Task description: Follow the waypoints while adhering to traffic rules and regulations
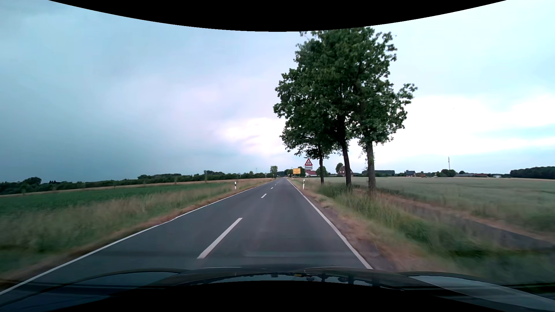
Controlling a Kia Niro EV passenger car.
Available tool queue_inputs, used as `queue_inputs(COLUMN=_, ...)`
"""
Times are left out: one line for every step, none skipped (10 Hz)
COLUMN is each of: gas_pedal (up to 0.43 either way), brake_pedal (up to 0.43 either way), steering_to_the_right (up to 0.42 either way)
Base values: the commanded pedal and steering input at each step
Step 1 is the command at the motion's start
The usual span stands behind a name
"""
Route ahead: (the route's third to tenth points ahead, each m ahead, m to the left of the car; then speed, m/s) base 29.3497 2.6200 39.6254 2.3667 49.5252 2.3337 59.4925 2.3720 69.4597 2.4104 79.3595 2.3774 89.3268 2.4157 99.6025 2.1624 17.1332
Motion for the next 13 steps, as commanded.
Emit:
queue_inputs(gas_pedal=0.138, brake_pedal=0.0, steering_to_the_right=-0.003)
queue_inputs(gas_pedal=0.138, brake_pedal=0.0, steering_to_the_right=-0.003)
queue_inputs(gas_pedal=0.138, brake_pedal=0.0, steering_to_the_right=-0.003)
queue_inputs(gas_pedal=0.138, brake_pedal=0.0, steering_to_the_right=-0.003)
queue_inputs(gas_pedal=0.15, brake_pedal=0.0, steering_to_the_right=-0.003)
queue_inputs(gas_pedal=0.157, brake_pedal=0.0, steering_to_the_right=-0.003)
queue_inputs(gas_pedal=0.157, brake_pedal=0.0, steering_to_the_right=-0.003)
queue_inputs(gas_pedal=0.157, brake_pedal=0.0, steering_to_the_right=-0.003)
queue_inputs(gas_pedal=0.157, brake_pedal=0.0, steering_to_the_right=-0.003)
queue_inputs(gas_pedal=0.157, brake_pedal=0.0, steering_to_the_right=-0.003)
queue_inputs(gas_pedal=0.157, brake_pedal=0.0, steering_to_the_right=-0.004)
queue_inputs(gas_pedal=0.157, brake_pedal=0.0, steering_to_the_right=-0.005)
queue_inputs(gas_pedal=0.157, brake_pedal=0.0, steering_to_the_right=-0.005)
